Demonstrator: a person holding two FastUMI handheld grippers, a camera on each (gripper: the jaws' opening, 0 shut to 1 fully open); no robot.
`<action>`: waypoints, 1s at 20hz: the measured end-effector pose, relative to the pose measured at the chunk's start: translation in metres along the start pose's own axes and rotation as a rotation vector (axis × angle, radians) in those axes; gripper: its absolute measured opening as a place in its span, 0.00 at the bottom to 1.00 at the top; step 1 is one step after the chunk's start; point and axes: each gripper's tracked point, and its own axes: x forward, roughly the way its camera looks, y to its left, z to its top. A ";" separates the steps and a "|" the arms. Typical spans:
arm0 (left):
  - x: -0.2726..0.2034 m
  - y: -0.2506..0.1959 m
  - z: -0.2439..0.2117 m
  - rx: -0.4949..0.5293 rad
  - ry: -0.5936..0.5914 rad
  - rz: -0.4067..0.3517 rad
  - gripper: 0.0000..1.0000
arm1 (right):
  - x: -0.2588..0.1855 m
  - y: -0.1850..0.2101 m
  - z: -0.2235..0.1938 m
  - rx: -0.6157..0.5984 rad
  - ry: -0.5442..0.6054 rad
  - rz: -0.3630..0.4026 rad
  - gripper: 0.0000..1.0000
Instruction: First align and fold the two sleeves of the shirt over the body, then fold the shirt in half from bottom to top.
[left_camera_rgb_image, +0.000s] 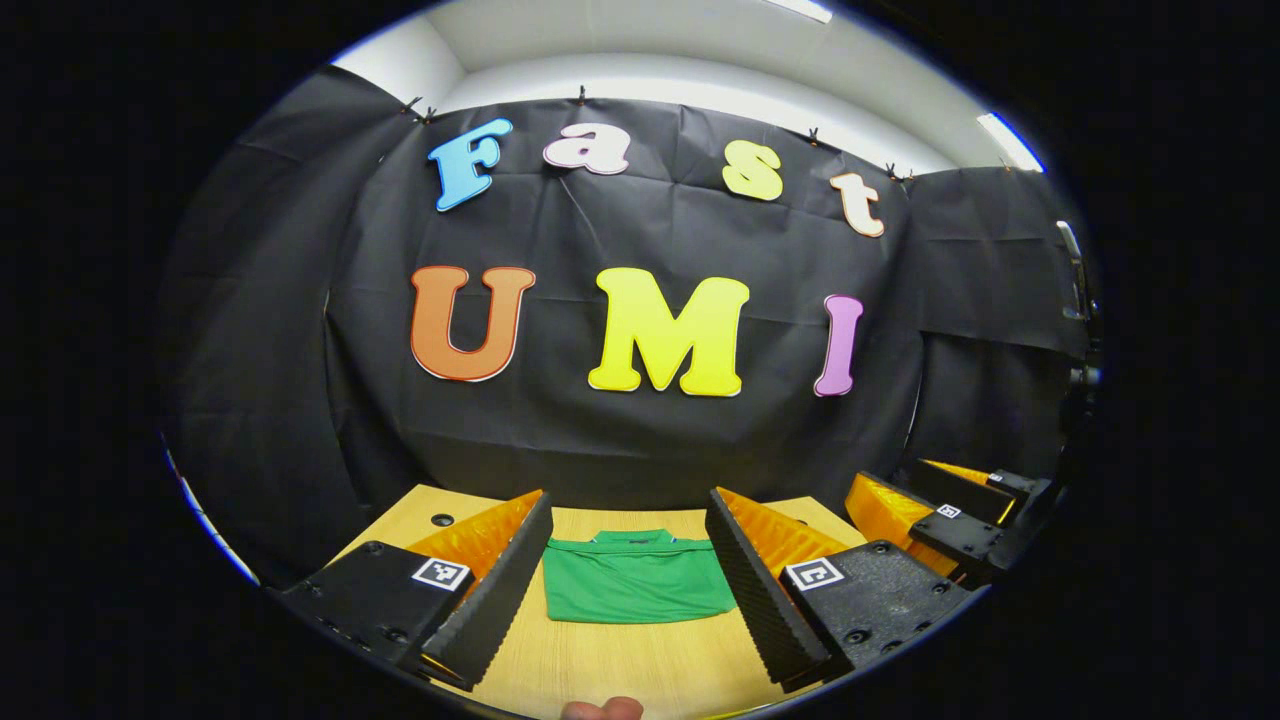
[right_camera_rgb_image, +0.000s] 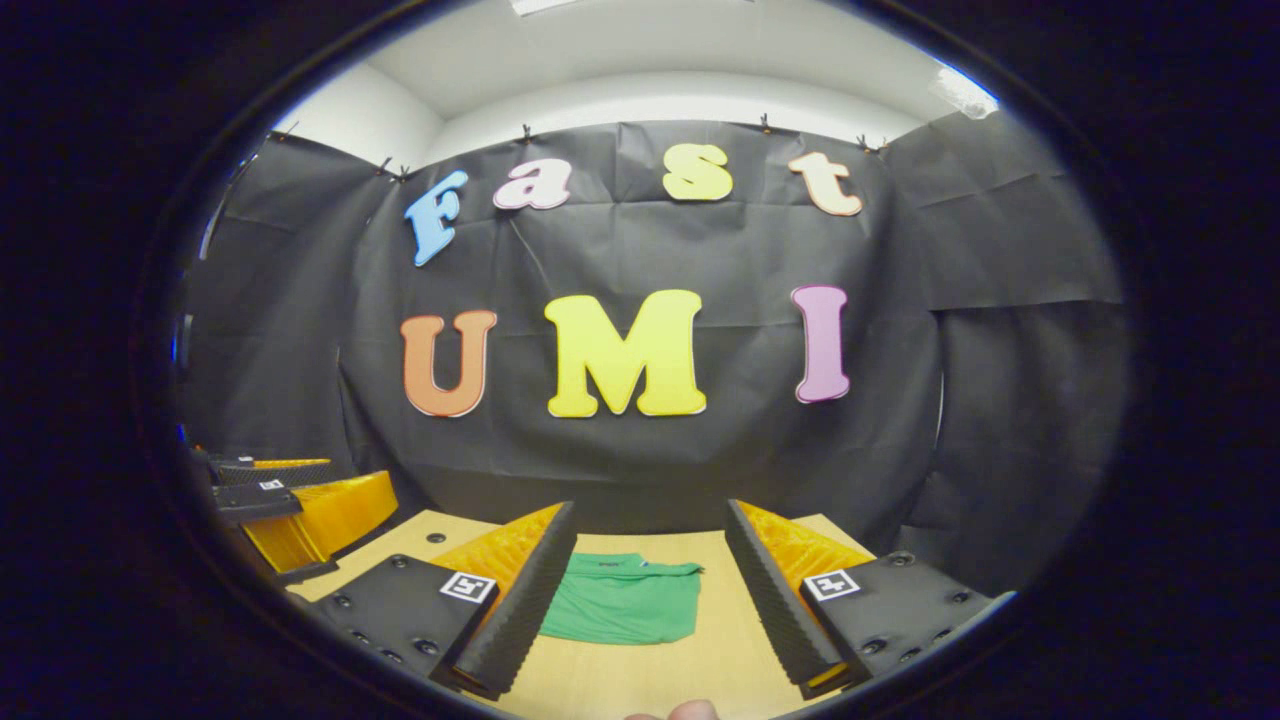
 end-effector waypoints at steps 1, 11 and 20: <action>0.000 0.000 0.002 0.002 -0.008 0.003 0.99 | -0.002 0.000 -0.002 0.001 0.005 0.002 0.95; -0.006 -0.006 0.013 0.037 -0.059 0.038 0.99 | -0.009 -0.009 -0.004 -0.006 0.019 0.023 0.95; -0.005 -0.012 0.011 0.070 -0.052 0.042 0.99 | -0.007 -0.009 -0.003 0.008 0.005 0.038 0.95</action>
